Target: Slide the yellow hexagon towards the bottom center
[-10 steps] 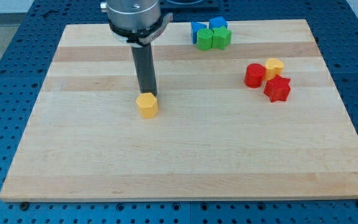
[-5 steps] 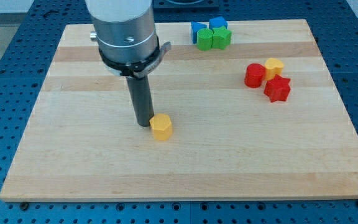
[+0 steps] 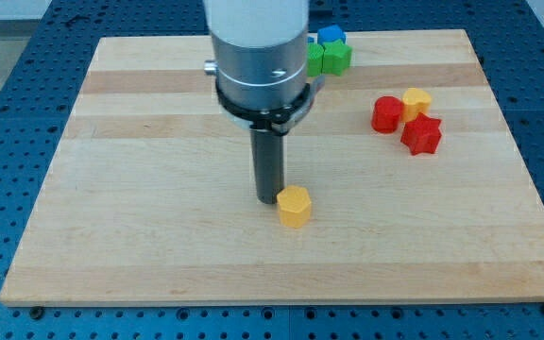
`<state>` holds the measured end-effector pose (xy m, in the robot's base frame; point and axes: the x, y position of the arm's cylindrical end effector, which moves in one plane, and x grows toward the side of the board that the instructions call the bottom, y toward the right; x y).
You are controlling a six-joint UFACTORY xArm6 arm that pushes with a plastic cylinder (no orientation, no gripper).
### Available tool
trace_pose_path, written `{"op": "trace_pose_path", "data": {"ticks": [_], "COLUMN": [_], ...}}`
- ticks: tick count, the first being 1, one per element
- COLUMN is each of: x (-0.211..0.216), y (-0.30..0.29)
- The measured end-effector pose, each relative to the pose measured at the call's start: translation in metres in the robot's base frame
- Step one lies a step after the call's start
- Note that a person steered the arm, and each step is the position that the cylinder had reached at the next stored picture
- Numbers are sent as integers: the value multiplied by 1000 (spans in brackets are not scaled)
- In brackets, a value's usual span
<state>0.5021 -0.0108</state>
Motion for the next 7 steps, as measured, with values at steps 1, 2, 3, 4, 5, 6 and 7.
{"op": "trace_pose_path", "data": {"ticks": [1, 2, 3, 4, 5, 6, 7], "x": [-12, -10, 6, 4, -2, 3, 8], "y": [6, 12, 17, 22, 51, 62, 53]}}
